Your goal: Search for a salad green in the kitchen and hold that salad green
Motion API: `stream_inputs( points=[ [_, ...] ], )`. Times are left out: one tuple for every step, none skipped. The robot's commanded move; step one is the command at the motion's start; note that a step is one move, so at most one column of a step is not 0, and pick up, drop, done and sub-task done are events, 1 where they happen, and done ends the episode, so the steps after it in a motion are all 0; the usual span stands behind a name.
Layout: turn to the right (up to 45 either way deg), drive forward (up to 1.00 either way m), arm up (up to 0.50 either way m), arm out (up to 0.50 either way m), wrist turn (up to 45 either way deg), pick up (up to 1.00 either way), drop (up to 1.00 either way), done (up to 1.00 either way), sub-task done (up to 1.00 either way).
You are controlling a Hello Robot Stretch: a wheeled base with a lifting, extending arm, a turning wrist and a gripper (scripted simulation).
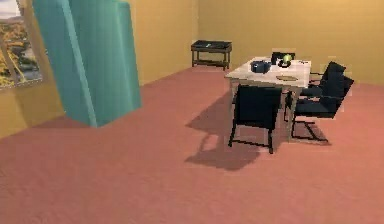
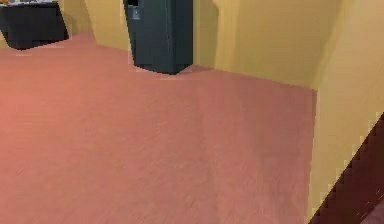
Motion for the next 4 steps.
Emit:
stream_inputs(
  points=[
    [0.0, 1.00, 0.00, 0.00, 0.0, 0.00, 0.00, 0.00, 0.00],
    [0.0, 1.00, 0.00, 0.00, 0.0, 0.00, 0.00, 0.00, 0.00],
    [0.0, 0.65, 0.00, 0.00, 0.0, 0.00, 0.00, 0.00, 0.00],
    [30.0, 0.00, 0.00, 0.00, 0.0, 0.00, 0.00, 0.00, 0.00]
  ],
)
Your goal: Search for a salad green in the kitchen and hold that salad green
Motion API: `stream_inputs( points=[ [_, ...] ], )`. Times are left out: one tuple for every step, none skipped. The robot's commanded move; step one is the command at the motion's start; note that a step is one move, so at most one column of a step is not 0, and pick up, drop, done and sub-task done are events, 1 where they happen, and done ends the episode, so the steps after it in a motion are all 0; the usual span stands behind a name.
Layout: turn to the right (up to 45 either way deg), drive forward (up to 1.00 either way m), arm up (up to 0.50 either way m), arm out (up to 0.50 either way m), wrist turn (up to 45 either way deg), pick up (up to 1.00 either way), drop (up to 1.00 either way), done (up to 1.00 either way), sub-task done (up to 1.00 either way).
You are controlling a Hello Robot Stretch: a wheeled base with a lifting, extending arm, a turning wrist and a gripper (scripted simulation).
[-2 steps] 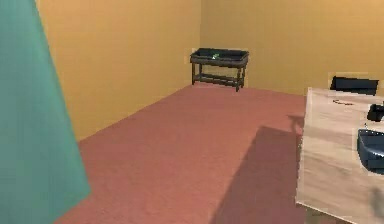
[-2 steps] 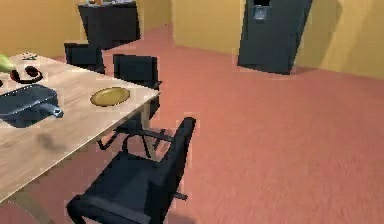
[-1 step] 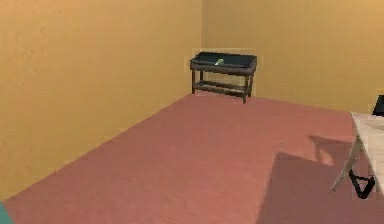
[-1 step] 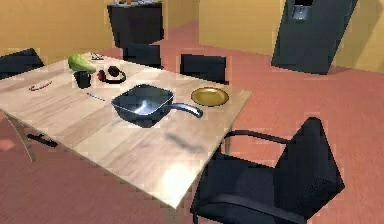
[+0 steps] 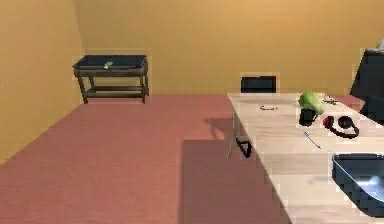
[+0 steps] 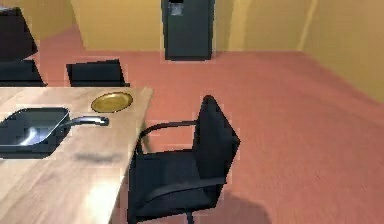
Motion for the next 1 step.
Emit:
stream_inputs(
  points=[
    [0.0, 1.00, 0.00, 0.00, 0.0, 0.00, 0.00, 0.00, 0.00]
  ],
)
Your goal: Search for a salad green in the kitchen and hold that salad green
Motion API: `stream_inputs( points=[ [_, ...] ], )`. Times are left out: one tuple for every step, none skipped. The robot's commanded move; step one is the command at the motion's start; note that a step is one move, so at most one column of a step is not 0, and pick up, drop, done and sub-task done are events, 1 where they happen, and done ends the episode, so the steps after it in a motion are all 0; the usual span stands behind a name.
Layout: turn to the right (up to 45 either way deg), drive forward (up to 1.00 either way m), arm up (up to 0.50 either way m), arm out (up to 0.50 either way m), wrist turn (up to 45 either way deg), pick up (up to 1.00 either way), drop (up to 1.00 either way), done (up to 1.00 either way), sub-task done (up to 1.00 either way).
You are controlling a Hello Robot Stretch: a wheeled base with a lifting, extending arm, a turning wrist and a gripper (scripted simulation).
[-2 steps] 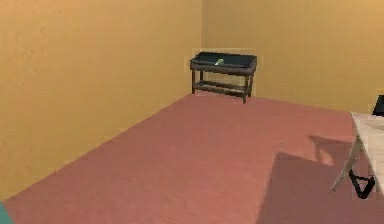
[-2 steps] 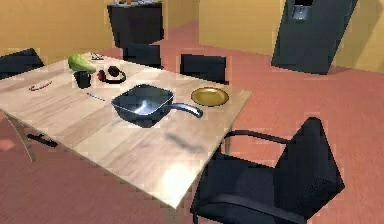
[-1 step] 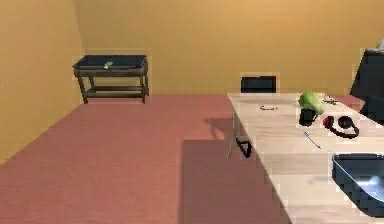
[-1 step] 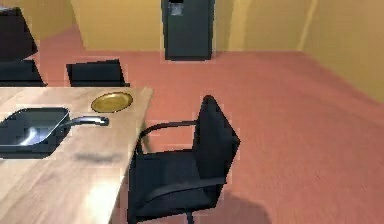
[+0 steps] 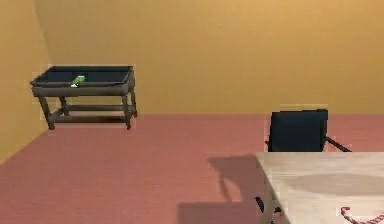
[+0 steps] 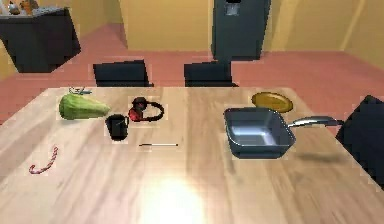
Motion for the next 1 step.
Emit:
stream_inputs(
  points=[
    [0.0, 0.30, 0.00, 0.00, 0.0, 0.00, 0.00, 0.00, 0.00]
  ],
)
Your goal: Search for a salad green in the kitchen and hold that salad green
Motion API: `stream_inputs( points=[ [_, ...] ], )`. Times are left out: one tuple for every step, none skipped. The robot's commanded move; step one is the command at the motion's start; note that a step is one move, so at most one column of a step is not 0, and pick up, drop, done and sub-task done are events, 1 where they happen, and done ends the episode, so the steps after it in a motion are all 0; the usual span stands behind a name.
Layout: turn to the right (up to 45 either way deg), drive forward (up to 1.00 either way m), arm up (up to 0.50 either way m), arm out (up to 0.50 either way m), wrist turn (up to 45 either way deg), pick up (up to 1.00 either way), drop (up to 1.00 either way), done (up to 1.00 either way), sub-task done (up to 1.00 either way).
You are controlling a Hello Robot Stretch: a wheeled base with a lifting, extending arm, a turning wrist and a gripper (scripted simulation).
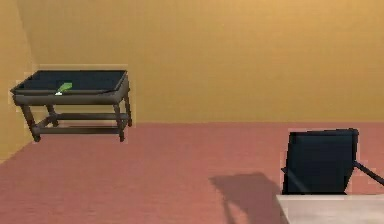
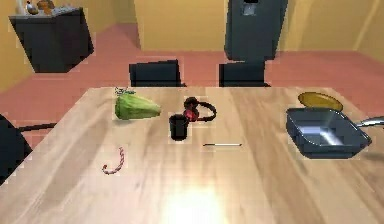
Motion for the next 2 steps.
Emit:
stream_inputs(
  points=[
    [-12.0, 0.00, 0.00, 0.00, 0.0, 0.00, 0.00, 0.00, 0.00],
    [45.0, 0.00, 0.00, 0.00, 0.0, 0.00, 0.00, 0.00, 0.00]
  ],
)
